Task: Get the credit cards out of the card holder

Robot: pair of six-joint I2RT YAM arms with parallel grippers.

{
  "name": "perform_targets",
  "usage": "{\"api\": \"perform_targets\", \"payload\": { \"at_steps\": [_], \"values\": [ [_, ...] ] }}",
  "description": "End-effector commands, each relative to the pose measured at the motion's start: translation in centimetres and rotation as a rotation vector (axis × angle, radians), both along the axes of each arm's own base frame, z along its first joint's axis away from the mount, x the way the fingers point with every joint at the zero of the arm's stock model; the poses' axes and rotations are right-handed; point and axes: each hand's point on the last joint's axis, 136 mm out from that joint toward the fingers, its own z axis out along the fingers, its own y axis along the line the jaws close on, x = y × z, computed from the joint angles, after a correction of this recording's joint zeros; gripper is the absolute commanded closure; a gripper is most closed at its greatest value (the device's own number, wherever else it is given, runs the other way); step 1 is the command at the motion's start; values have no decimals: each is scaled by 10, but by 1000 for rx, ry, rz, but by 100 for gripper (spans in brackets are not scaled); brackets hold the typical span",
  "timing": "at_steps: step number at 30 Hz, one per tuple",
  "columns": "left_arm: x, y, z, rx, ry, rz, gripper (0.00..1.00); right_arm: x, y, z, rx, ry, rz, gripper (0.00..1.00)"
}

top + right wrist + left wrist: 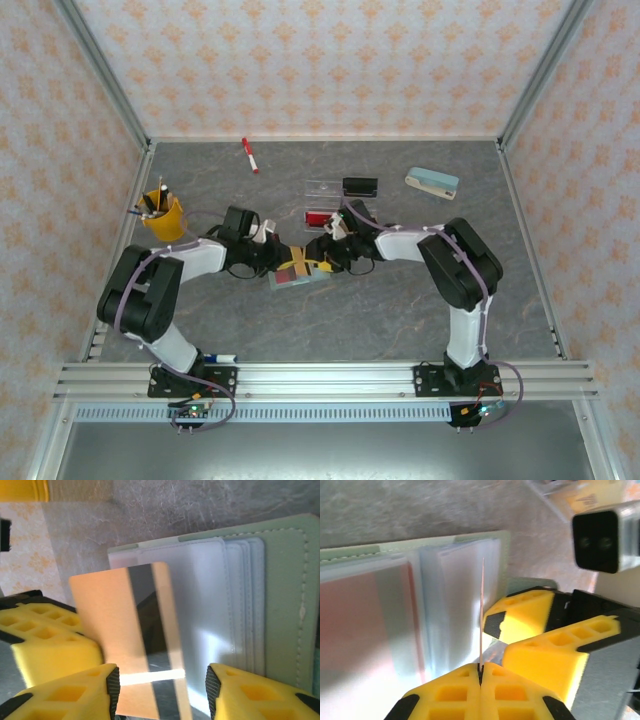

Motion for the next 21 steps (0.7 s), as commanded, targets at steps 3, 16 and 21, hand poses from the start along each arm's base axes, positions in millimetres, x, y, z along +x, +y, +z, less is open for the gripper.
{"api": "perform_targets", "payload": {
  "at_steps": [3,16,21],
  "values": [
    [8,-5,42,-99,-101,6,100,19,4,59,163,-110,-28,38],
    [14,-11,72,-175,-154,11,100,20,8,111,315,-153,12,57],
    [15,-11,76,-182,-158,15,100,20,7,123,329,-185,27,78]
  ]
}}
